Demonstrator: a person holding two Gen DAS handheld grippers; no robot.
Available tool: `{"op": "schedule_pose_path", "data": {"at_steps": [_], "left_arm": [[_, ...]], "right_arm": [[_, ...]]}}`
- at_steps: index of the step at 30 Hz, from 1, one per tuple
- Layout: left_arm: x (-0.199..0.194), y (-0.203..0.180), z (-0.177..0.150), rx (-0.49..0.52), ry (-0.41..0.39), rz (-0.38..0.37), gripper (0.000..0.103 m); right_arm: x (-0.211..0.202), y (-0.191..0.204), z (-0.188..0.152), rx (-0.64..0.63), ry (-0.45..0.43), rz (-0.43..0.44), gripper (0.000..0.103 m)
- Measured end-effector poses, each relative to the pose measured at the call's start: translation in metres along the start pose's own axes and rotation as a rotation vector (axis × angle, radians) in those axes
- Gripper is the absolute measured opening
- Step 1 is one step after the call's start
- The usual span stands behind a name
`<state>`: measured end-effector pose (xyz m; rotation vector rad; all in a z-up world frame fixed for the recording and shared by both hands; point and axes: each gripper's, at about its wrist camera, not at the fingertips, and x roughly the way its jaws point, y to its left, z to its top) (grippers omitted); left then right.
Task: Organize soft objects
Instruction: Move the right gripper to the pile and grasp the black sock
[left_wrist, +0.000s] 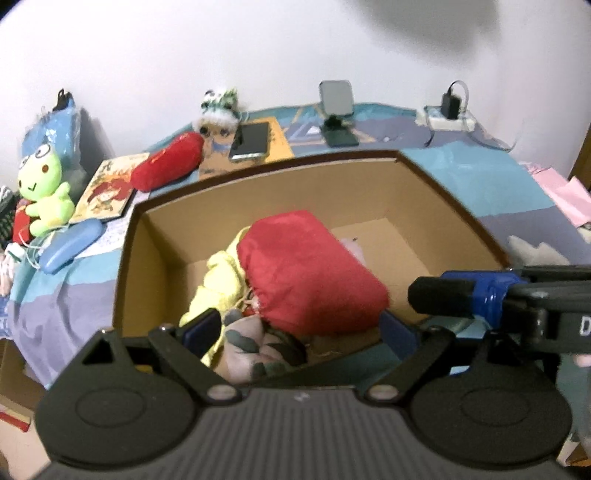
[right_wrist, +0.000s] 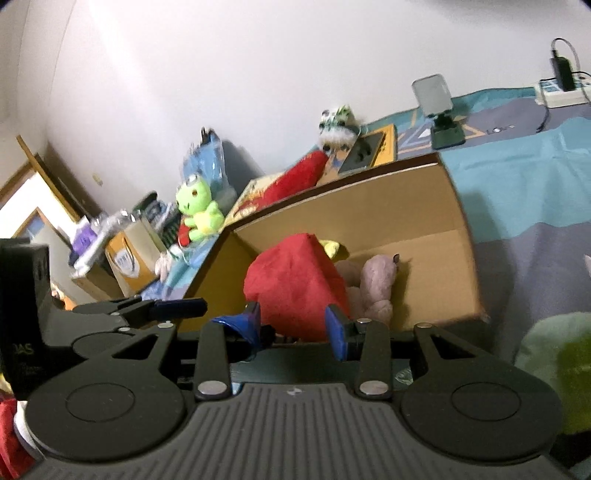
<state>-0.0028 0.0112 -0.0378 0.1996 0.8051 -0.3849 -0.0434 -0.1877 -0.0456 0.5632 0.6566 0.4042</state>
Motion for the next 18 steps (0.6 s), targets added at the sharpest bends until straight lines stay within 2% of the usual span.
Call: {"op": "schedule_pose_path", "data": {"at_steps": [5,9,16,18], "left_arm": [[-0.015,-0.024,-0.010,0.056,-0.053,-0.025,0.094],[-0.018,-0.055,-0.017,0.099,-0.046,-0.110,0.094],[0.003,-0.123,-0.029,0.209,0.032,-0.256,0.094],[0.013,-0.139,-0.031,0.216,0.070,-0.306,0.094]], "right_arm": [[-0.025,-0.019,-0.009,0.057,-0.066,0.019,0.022],[-0.048,-0.045,-0.012,0.115,-0.094,-0.045,0.023],[-0.089,-0.105,-0.023,0.239,-0.080,-0.211,0.024],[-0.098,-0.123,-0.028,0.270,-0.041,-0.247,0.026]]}}
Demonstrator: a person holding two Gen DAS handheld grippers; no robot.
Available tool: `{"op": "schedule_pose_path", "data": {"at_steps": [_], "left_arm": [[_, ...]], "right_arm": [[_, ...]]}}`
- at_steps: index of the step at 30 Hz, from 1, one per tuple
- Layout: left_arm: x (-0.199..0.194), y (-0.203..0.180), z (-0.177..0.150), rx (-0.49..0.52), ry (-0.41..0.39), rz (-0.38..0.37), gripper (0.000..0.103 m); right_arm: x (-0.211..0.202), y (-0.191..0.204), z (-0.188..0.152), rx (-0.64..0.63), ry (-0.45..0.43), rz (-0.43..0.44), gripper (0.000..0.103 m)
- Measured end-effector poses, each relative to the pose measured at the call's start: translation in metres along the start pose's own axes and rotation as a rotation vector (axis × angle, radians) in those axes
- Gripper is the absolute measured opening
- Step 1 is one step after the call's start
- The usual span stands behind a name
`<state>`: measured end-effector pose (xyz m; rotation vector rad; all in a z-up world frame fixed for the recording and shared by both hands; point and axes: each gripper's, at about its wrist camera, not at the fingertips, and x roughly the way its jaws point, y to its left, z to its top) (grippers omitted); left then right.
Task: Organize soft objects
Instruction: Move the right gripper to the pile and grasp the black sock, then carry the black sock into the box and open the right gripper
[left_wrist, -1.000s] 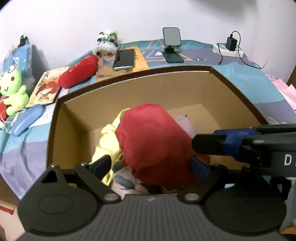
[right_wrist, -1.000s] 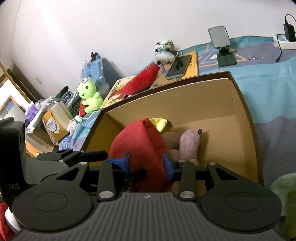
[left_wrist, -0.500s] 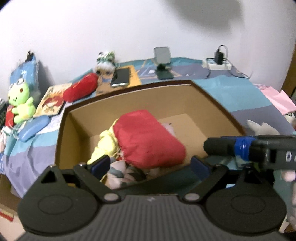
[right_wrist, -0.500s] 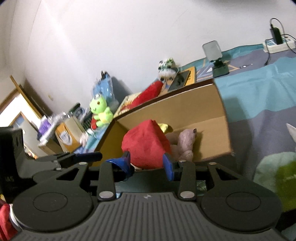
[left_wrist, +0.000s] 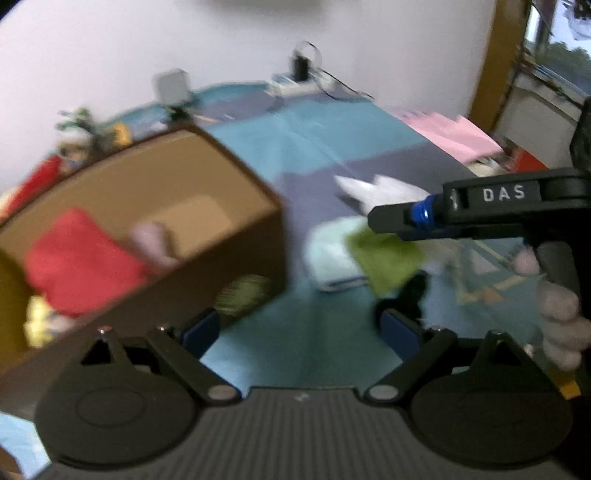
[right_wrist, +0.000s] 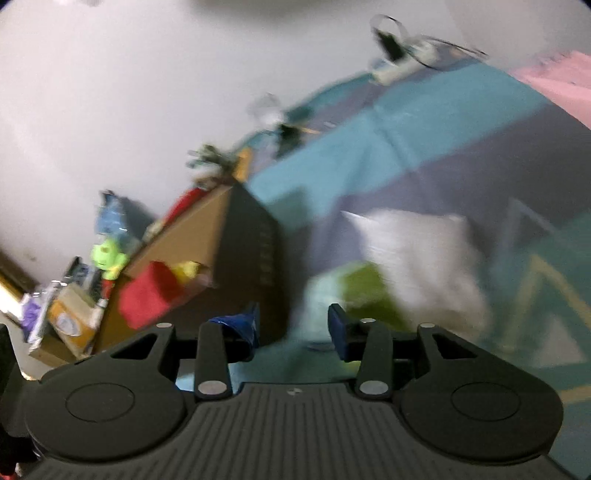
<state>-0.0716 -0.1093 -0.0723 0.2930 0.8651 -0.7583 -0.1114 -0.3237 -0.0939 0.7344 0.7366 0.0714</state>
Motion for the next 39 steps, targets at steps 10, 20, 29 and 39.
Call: {"op": "schedule_pose_path", "data": {"at_steps": [10,20,29,39], "left_arm": [[0.069,-0.055,0.008,0.056,0.095,-0.124,0.093],[0.086,-0.048,0.008,-0.031,0.121,-0.235,0.020],[0.048,-0.016,-0.003,-0.099,0.078,-0.234,0.018],[-0.032,0.037,0.007,-0.163,-0.111,-0.173,0.018]], "right_arm": [[0.013,-0.050,-0.008,0.054,0.212,-0.032,0.026],[0.035,-0.069,-0.007,0.139,0.305,0.067,0.025],[0.044,-0.020,-0.010,-0.029,0.330,0.179,0.021],[0.042,0.059,0.011,-0.142,0.204,0.375,0.020]]}}
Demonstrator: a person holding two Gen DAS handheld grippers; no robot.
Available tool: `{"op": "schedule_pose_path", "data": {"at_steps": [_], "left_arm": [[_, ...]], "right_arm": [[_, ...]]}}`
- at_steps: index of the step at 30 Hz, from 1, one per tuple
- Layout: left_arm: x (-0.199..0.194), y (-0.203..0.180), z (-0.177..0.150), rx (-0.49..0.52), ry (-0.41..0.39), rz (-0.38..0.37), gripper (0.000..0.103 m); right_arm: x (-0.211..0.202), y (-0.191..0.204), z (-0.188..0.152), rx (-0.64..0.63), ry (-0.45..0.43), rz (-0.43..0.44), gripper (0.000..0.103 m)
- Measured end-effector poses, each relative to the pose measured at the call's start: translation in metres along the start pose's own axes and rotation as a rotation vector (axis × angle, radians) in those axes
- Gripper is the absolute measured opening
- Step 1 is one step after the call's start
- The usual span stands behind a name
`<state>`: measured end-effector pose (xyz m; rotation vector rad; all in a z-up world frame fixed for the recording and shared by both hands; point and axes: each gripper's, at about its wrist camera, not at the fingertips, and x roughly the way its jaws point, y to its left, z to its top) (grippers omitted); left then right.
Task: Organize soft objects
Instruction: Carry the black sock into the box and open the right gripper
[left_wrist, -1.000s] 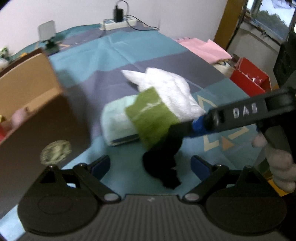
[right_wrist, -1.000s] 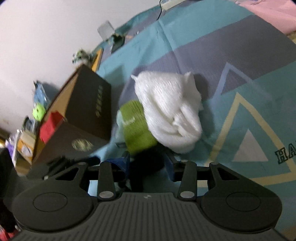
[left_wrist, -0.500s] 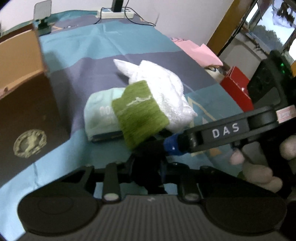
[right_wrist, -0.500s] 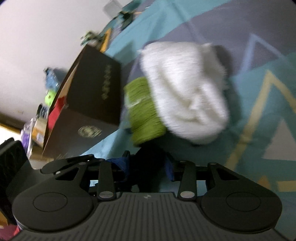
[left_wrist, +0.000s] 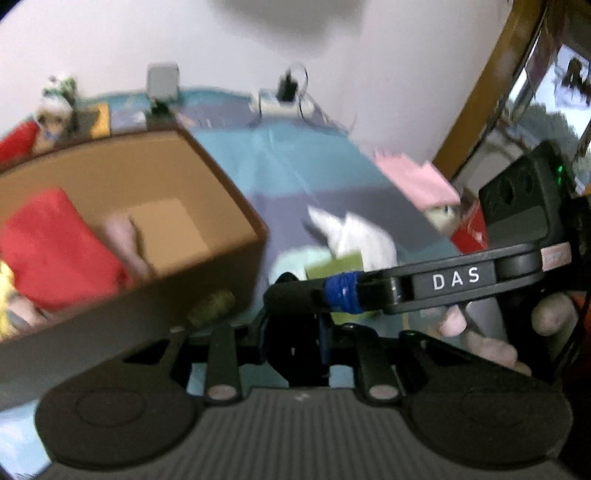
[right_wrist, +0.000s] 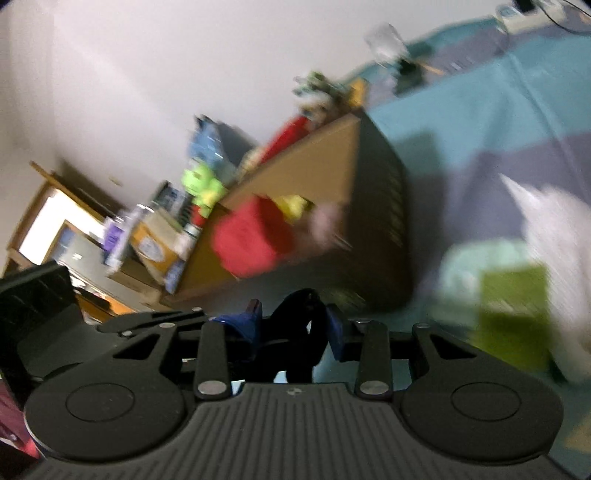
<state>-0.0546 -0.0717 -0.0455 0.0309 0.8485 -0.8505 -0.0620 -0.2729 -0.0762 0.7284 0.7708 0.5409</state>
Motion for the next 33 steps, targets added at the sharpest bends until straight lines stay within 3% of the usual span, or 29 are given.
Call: {"op": "schedule_pose_path", "data": {"at_steps": [4,9,14,20,23,26,28,33], "left_arm": [[-0.033,0.010,0.018,0.018,-0.114,0.031,0.018],[-0.053,0.036,0.033,0.037,-0.189,0.114,0.018],[-0.058,0.073,0.035,0.018,-0.193,0.195,0.018],[-0.037,0.120,0.023,-0.041,-0.118,0.257,0.018],[-0.030,0.137,0.017,-0.069,-0.084,0.287,0.019],[-0.037,0.144,0.014,-0.083,-0.085,0.283,0.023],[-0.044,0.144,0.016,-0.088,-0.103,0.272,0.051],[-0.058,0.135,0.020,-0.069,-0.138,0.251,0.055]], "right_arm": [[0.011,0.027,0.021,-0.048,-0.064,0.061,0.020],[0.042,0.058,0.045,-0.127,-0.085,0.105,0.020],[0.090,0.078,0.052,-0.190,-0.062,0.100,0.022],[0.132,0.071,0.053,-0.160,-0.019,-0.004,0.022],[0.128,0.064,0.058,-0.119,-0.042,-0.017,0.022],[0.101,0.057,0.062,-0.138,-0.122,-0.063,0.022],[0.082,0.048,0.062,-0.128,-0.171,-0.107,0.022],[0.030,0.032,0.045,-0.177,-0.335,-0.316,0.022]]}}
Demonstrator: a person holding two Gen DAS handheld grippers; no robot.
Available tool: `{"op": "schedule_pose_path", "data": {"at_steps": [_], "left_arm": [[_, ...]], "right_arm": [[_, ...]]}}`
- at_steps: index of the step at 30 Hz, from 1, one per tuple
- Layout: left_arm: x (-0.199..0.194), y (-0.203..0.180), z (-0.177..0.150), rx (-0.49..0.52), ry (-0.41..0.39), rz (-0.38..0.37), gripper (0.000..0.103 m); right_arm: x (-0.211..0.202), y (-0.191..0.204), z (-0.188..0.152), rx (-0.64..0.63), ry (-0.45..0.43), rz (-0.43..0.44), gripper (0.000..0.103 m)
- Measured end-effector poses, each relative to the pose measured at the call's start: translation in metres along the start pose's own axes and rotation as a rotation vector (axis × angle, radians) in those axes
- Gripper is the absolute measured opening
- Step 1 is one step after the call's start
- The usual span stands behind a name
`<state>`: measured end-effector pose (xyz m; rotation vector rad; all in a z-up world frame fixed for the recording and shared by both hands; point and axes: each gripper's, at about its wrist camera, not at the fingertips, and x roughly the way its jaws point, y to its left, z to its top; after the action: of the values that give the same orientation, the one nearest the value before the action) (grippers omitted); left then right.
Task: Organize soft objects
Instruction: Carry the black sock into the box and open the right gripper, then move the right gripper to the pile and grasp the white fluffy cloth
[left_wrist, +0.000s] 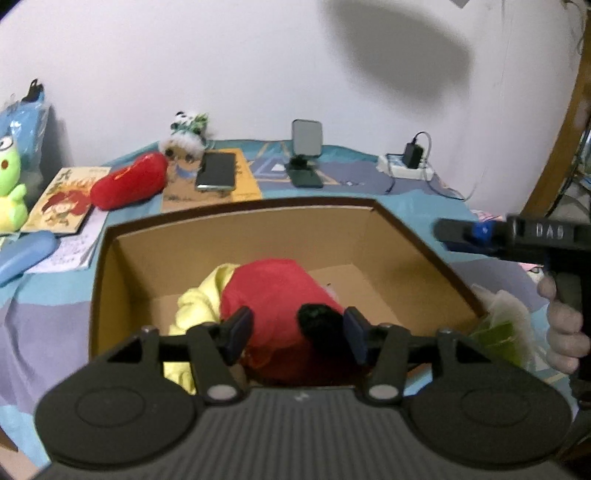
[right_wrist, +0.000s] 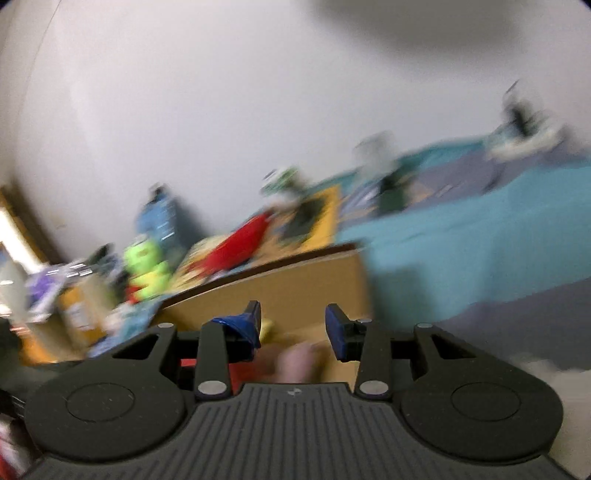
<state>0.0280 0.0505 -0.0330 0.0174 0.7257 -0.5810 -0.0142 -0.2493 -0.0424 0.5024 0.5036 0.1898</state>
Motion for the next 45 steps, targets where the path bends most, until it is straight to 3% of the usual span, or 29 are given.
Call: {"op": "schedule_pose_path", "data": {"at_steps": [6,10,15,21,26,28,33,37,41,45], "left_arm": [[-0.005,-0.020,0.008,0.058,-0.005,-0.024,0.060],[-0.010,-0.022,0.018,0.079,-0.026,0.054,0.060],[-0.019,-0.028,0.031,0.055,-0.056,0.035,0.060],[-0.007,-0.087,0.028,0.139,-0.042,-0.097,0.060],[0.018,-0.142,0.014,0.192,0.025,-0.236,0.060],[0.031,-0.164,0.006,0.217,0.070,-0.282,0.060],[0.072,-0.205,-0.020,0.261,0.189,-0.314,0.060],[0.101,-0.225,-0.034,0.261,0.272,-0.311,0.060],[0.109,-0.238,-0.036,0.230,0.289,-0.331,0.060],[0.111,-0.257,-0.026,0.237,0.251,-0.407,0.060]], "right_arm": [[-0.040,-0.031,-0.006,0.013,-0.054,-0.138,0.022],[-0.055,-0.057,-0.007,0.116,-0.046,-0.170,0.022],[-0.065,-0.073,-0.013,0.161,-0.009,-0.217,0.022],[-0.075,-0.094,-0.019,0.189,0.013,-0.259,0.022],[-0.084,-0.111,-0.023,0.185,0.045,-0.271,0.022],[-0.087,-0.118,-0.026,0.203,0.061,-0.240,0.021],[-0.090,-0.123,-0.031,0.186,0.129,-0.111,0.021],[-0.092,-0.133,-0.034,0.152,0.156,-0.135,0.021],[-0.095,-0.158,-0.036,0.195,0.162,-0.181,0.022],[-0.090,-0.183,-0.039,0.284,0.205,-0.145,0.022]]}}
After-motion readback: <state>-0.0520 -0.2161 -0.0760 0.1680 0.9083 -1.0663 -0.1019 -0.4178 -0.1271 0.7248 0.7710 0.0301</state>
